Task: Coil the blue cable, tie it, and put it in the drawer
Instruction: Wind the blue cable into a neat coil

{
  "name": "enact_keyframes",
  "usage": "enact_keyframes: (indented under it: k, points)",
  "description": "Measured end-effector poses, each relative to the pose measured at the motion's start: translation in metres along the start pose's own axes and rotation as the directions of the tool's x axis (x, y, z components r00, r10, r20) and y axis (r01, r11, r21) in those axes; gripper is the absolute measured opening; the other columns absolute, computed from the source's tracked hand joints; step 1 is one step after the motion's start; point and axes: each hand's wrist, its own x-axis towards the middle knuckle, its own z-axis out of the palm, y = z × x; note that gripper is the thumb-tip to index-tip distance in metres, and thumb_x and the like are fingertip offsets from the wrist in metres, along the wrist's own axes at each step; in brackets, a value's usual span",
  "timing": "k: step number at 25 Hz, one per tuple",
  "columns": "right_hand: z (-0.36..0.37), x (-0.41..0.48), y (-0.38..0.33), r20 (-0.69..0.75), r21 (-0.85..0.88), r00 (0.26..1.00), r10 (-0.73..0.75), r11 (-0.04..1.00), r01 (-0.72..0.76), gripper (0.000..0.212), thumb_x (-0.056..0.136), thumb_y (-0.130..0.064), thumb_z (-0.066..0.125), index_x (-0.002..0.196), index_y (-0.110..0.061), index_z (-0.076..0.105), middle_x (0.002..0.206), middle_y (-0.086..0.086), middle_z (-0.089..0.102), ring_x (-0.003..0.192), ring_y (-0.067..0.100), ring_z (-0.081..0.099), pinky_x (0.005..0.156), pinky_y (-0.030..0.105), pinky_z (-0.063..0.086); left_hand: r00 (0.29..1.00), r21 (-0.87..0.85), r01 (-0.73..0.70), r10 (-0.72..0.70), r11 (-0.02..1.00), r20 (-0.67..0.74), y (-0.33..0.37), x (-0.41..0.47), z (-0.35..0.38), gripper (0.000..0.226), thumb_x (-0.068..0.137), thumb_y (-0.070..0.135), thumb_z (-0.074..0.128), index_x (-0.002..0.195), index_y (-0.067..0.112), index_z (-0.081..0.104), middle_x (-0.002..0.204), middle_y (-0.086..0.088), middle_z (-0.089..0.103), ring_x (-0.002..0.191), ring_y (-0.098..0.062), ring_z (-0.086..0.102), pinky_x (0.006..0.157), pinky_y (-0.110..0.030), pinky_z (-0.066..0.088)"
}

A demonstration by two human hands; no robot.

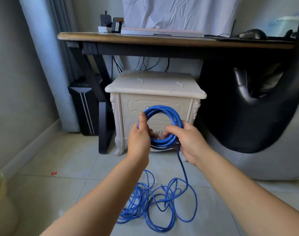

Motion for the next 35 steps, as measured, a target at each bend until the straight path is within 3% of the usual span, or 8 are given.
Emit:
enact_keyframes:
  k: [2, 6, 12, 17, 23, 26, 30, 35]
  points:
    - [-0.003, 0.006, 0.006, -0.11, -0.003, 0.992, -0.07, 0.998, 0.07, 0.009, 0.089, -0.006, 0.058, 0.093, -0.014, 0.056, 0.059, 0.001, 0.06, 0.066, 0.019, 0.068, 0.067, 0.036, 0.053, 0.994, 0.129, 0.028, -0.041, 0.991, 0.102, -0.006, 0.007, -0.001, 0.055, 0.098, 0.06, 0.036, 0.08, 0.013, 0.058, 0.066, 0.005, 0.067, 0.061, -0.011, 0.058, 0.067, -0.028, 0.045]
    - [-0.018, 0.023, 0.009, -0.115, -0.214, 0.975, -0.188, 0.963, 0.161, 0.009, 0.087, -0.005, 0.055, 0.092, -0.013, 0.055, 0.061, 0.003, 0.053, 0.056, 0.016, 0.066, 0.058, 0.028, 0.05, 0.911, 0.078, 0.141, -0.16, 0.987, 0.38, -0.009, 0.026, -0.012, 0.037, 0.097, 0.044, 0.053, 0.109, 0.012, 0.065, 0.086, -0.004, 0.074, 0.079, -0.016, 0.069, 0.084, -0.035, 0.055]
    - [-0.016, 0.042, 0.012, 0.195, -0.584, 0.97, -0.148, 0.777, 0.236, 0.016, 0.085, -0.006, 0.057, 0.092, -0.021, 0.056, 0.069, 0.002, 0.061, 0.052, 0.012, 0.065, 0.05, 0.021, 0.049, 0.848, 0.237, -0.175, 0.024, 0.956, 0.529, -0.003, 0.055, -0.026, 0.03, 0.086, 0.023, 0.074, 0.113, 0.016, 0.065, 0.098, -0.003, 0.072, 0.085, -0.016, 0.07, 0.085, -0.033, 0.057]
    - [-0.011, 0.062, 0.03, 0.221, -0.69, 0.96, -0.173, 0.668, 0.279, 0.01, 0.082, -0.017, 0.056, 0.086, -0.024, 0.051, 0.072, 0.002, 0.062, 0.063, 0.023, 0.067, 0.063, 0.038, 0.055, 0.849, 0.574, -0.461, 0.149, 0.677, 0.507, -0.018, 0.062, -0.011, 0.024, 0.089, 0.037, 0.068, 0.107, 0.021, 0.066, 0.072, 0.008, 0.064, 0.051, -0.002, 0.056, 0.055, -0.021, 0.05]
    - [-0.013, 0.074, 0.031, 0.062, -0.538, 0.987, -0.149, 0.828, 0.159, 0.021, 0.08, -0.035, 0.071, 0.093, -0.032, 0.055, 0.082, -0.004, 0.069, 0.067, 0.015, 0.071, 0.07, 0.037, 0.057, 0.905, 0.36, -0.341, 0.201, 0.868, 0.374, -0.026, 0.078, -0.003, 0.013, 0.095, 0.029, 0.06, 0.098, 0.021, 0.07, 0.057, 0.015, 0.057, 0.046, -0.004, 0.046, 0.047, -0.021, 0.044]
    - [-0.019, 0.075, 0.031, 0.117, -0.601, 0.991, -0.064, 0.79, 0.122, 0.029, 0.077, -0.042, 0.074, 0.098, -0.035, 0.056, 0.086, -0.005, 0.068, 0.078, 0.016, 0.07, 0.071, 0.037, 0.057, 0.943, 0.273, -0.235, 0.15, 0.933, 0.297, -0.03, 0.083, -0.003, 0.013, 0.097, 0.029, 0.059, 0.094, 0.023, 0.07, 0.05, 0.016, 0.05, 0.046, -0.009, 0.04, 0.049, -0.027, 0.043]
    - [-0.019, 0.072, 0.024, 0.229, -0.521, 0.962, 0.152, 0.854, -0.011, 0.038, 0.081, -0.038, 0.074, 0.112, -0.035, 0.052, 0.095, -0.005, 0.072, 0.076, 0.011, 0.073, 0.065, 0.033, 0.059, 0.989, 0.132, -0.113, 0.099, 0.985, 0.11, -0.031, 0.094, -0.006, 0.019, 0.095, 0.036, 0.06, 0.093, 0.021, 0.072, 0.053, 0.007, 0.041, 0.043, -0.011, 0.037, 0.051, -0.029, 0.041]
    - [0.003, 0.075, 0.038, -0.011, -0.2, 1.0, 0.01, 0.98, -0.012, 0.015, 0.09, -0.012, 0.059, 0.104, -0.015, 0.058, 0.077, 0.001, 0.074, 0.072, 0.018, 0.074, 0.064, 0.034, 0.058, 0.996, 0.0, -0.029, 0.029, 1.0, 0.082, -0.039, 0.087, 0.001, 0.029, 0.098, 0.041, 0.054, 0.097, 0.015, 0.068, 0.052, 0.008, 0.039, 0.046, -0.011, 0.038, 0.055, -0.031, 0.043]
